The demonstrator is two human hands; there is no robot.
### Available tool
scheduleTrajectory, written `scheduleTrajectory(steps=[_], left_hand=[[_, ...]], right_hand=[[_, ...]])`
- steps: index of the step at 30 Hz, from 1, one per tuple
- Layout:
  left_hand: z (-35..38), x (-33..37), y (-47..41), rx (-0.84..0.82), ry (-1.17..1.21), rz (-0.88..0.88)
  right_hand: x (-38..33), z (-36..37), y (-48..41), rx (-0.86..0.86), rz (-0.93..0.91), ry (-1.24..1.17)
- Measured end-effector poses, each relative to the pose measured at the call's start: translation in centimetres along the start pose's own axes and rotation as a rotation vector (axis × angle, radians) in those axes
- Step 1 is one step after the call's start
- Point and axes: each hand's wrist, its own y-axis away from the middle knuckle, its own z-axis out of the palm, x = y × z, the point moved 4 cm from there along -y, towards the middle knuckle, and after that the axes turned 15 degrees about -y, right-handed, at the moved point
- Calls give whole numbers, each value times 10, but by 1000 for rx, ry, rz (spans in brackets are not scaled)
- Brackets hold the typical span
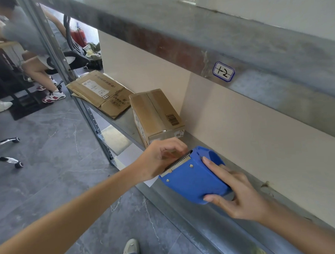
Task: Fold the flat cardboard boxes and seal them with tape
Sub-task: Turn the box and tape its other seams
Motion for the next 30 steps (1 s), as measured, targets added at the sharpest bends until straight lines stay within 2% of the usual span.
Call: scheduleTrajectory(steps=[9,13,17,21,25,30], left_hand=[[19,-18,3,33,183,-138],[33,-29,13,135,299,-260],[42,-38,20,163,408,-346],[39,-49,27,162,434,-408],[39,-55,31,113,469,-455],[40,-54,31,-74,552,-487]], right_hand=[[7,-4,8,92,65,-80],[7,2,7,157,152,-271],[10,2,2,194,212,-367],[13,-3,0,103,305,-393],[16,-9,-3,-16,345,-299],[13,-10,-3,-120,362,-197]])
